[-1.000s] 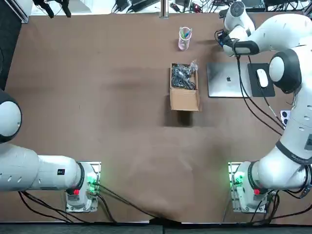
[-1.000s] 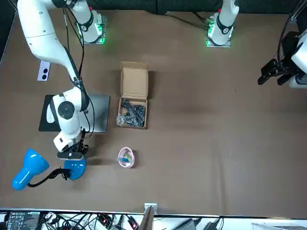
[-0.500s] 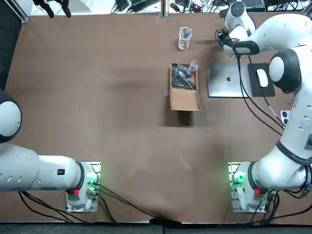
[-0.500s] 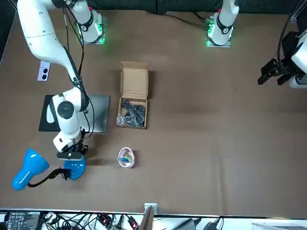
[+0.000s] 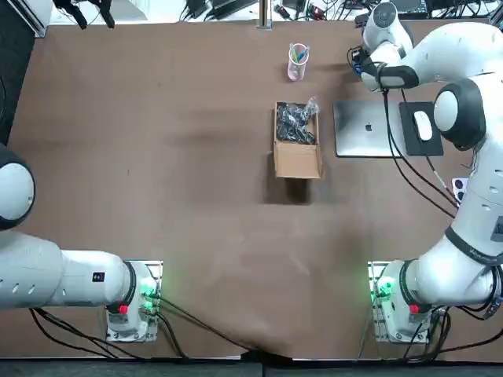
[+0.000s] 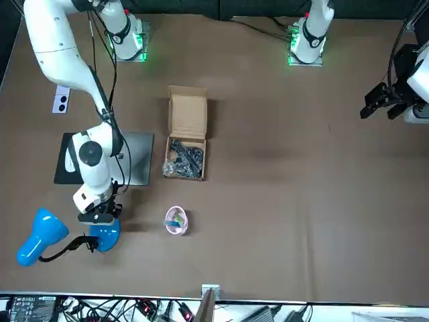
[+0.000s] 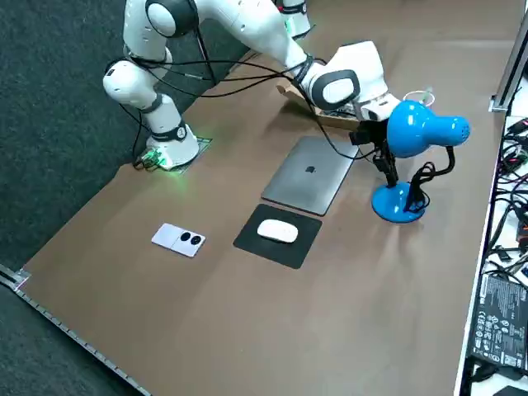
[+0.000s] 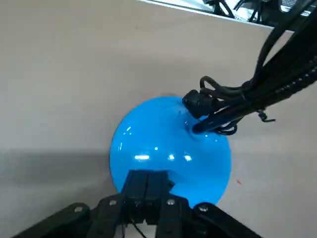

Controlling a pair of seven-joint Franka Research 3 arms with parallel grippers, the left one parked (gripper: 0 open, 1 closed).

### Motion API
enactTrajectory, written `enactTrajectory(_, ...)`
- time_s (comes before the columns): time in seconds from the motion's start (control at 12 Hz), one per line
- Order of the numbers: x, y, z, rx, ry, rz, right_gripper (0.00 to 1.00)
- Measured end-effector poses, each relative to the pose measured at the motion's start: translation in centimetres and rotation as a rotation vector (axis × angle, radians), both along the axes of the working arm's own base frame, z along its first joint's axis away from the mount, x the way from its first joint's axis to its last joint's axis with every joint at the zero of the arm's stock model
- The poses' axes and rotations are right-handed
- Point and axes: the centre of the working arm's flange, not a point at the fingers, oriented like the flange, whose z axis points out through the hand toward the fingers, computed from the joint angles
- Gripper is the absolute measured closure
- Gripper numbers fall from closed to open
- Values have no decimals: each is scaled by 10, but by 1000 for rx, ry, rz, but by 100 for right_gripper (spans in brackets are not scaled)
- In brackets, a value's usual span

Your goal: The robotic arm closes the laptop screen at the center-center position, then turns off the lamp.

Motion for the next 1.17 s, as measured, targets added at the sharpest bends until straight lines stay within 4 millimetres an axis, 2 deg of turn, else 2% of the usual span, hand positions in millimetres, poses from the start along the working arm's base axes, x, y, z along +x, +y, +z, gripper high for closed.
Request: enactTrajectory(1.17,1,-2,-2,3,-15,13,98)
